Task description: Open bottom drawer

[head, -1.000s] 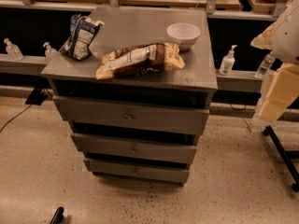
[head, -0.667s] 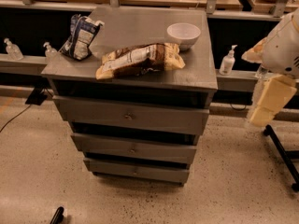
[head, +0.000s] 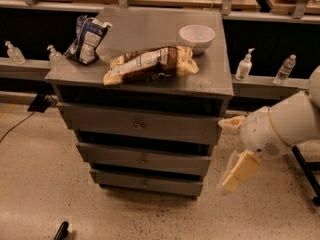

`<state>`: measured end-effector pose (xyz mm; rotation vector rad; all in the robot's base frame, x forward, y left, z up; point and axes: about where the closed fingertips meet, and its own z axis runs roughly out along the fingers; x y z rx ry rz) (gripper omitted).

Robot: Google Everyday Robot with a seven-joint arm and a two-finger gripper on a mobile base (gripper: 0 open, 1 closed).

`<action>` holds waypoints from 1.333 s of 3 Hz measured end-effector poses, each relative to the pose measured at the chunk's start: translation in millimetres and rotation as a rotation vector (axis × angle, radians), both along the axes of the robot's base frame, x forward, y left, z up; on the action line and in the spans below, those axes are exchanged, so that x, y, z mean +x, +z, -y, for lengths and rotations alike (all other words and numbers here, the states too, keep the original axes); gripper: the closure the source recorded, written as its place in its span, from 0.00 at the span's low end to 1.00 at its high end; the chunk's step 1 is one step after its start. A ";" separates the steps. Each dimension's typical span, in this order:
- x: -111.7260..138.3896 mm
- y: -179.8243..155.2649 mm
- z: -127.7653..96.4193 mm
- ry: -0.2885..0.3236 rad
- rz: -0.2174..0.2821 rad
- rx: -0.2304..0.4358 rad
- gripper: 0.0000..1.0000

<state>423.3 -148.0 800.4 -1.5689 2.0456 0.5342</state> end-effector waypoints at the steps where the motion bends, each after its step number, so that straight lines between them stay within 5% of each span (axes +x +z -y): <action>1: 3.3 -13.5 -4.7 -0.014 0.004 -0.010 0.00; 2: 1.6 -21.5 -11.1 0.019 -0.033 -0.006 0.00; 3: -16.7 -71.7 -9.8 0.057 -0.041 -0.010 0.00; 4: -50.5 -155.8 -10.6 0.048 -0.057 0.008 0.00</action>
Offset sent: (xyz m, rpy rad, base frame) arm 0.0008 0.0148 -0.0307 0.0007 0.0761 0.0493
